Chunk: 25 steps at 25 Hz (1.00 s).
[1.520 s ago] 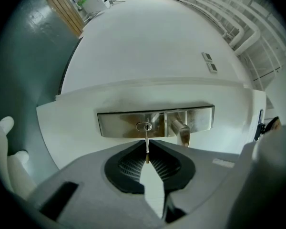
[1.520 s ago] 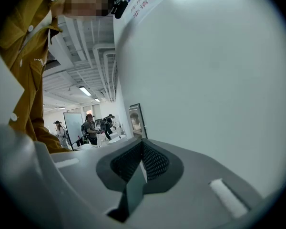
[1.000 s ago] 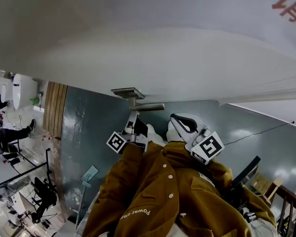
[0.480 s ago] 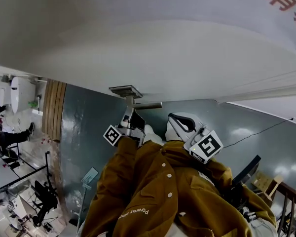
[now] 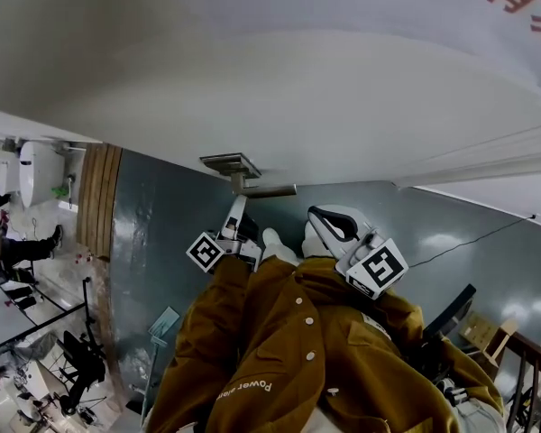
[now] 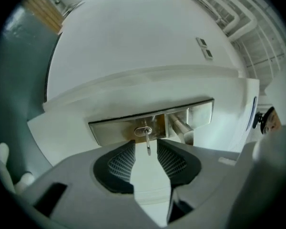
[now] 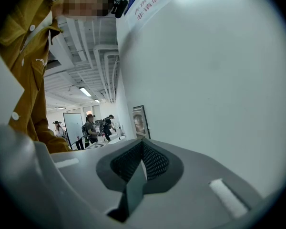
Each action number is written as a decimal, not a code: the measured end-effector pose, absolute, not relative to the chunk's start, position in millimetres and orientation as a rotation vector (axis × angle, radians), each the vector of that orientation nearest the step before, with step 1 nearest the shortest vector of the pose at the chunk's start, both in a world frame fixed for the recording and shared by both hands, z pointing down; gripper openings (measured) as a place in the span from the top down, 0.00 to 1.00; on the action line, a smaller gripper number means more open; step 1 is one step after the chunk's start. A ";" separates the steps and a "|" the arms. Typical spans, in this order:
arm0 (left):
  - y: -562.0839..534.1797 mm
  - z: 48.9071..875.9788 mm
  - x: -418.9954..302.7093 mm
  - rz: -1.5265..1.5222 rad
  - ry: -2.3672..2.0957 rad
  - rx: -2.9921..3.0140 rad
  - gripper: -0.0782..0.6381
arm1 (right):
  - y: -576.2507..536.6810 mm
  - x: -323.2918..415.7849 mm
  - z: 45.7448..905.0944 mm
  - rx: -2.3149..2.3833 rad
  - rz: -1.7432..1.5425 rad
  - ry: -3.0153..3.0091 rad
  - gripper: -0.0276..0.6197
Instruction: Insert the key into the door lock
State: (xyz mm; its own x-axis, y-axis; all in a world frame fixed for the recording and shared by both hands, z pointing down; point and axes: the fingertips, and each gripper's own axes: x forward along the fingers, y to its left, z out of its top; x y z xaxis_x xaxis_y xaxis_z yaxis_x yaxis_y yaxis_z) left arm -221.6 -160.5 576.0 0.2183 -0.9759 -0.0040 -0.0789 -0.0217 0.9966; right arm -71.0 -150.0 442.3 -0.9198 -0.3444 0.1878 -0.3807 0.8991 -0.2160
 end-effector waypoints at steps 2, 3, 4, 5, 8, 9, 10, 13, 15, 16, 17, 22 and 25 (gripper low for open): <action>-152.2 574.1 -218.6 -0.948 -1.136 1.416 0.69 | -149.8 -73.9 443.4 0.550 0.378 -2.921 0.95; -149.0 572.8 -217.3 -0.897 -1.165 1.467 0.69 | -149.7 -75.9 444.0 0.543 0.380 -2.922 0.95; -146.8 570.0 -216.2 -0.833 -1.199 1.539 0.68 | -149.7 -78.0 444.2 0.534 0.385 -2.926 0.95; -144.9 566.1 -214.8 -0.765 -1.234 1.614 0.68 | -149.7 -80.2 443.9 0.525 0.393 -2.932 0.95; -135.6 556.7 -209.1 -0.561 -1.342 1.753 0.68 | -149.6 -85.8 443.5 0.500 0.400 -2.943 0.95; -131.7 552.9 -206.7 -0.480 -1.387 1.796 0.68 | -149.3 -87.2 444.0 0.494 0.396 -2.942 0.95; -127.4 547.8 -203.8 -0.387 -1.441 1.848 0.69 | -148.8 -88.6 444.6 0.488 0.389 -2.940 0.95; -116.7 521.7 -190.0 -0.134 -1.575 2.023 0.72 | -147.6 -93.0 445.7 0.467 0.372 -2.939 0.95; -112.7 498.3 -179.2 -0.051 -1.621 2.120 0.78 | -147.2 -94.8 445.8 0.459 0.369 -2.934 0.95; -110.9 486.4 -174.2 -0.021 -1.637 2.166 0.84 | -146.4 -96.0 446.6 0.457 0.361 -2.927 0.95; -109.4 475.3 -169.7 0.006 -1.649 2.210 0.88 | -145.3 -97.4 447.9 0.456 0.345 -2.920 0.95; -106.9 440.6 -158.3 0.057 -1.715 2.300 0.89 | -145.2 -104.9 446.1 0.448 0.223 -2.958 0.95; -103.3 433.2 -158.4 0.040 -1.745 2.292 0.89 | -143.6 -107.7 444.3 0.443 0.226 -2.972 0.95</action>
